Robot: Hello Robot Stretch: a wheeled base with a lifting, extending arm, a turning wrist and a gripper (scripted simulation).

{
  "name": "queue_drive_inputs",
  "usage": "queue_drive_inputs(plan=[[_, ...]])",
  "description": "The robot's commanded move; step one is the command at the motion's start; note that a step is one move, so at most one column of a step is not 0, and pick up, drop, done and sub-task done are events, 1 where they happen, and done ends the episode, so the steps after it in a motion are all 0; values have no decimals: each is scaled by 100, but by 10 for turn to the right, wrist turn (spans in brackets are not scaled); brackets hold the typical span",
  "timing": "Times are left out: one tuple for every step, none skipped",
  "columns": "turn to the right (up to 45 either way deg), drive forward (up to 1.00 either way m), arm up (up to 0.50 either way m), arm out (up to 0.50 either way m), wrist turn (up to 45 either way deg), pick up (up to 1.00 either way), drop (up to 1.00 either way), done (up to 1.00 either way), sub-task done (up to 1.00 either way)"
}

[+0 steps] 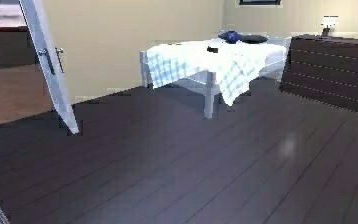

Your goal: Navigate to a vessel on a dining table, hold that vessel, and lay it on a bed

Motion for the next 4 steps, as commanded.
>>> queue_drive_inputs(plan=[[0, 45, 0, 0, 0, 0, 0, 0, 0], [450, 0, 0, 0, 0, 0, 0, 0, 0], [0, 100, 0, 0, 0, 0, 0, 0, 0], [180, 0, 0, 0, 0, 0, 0, 0, 0]])
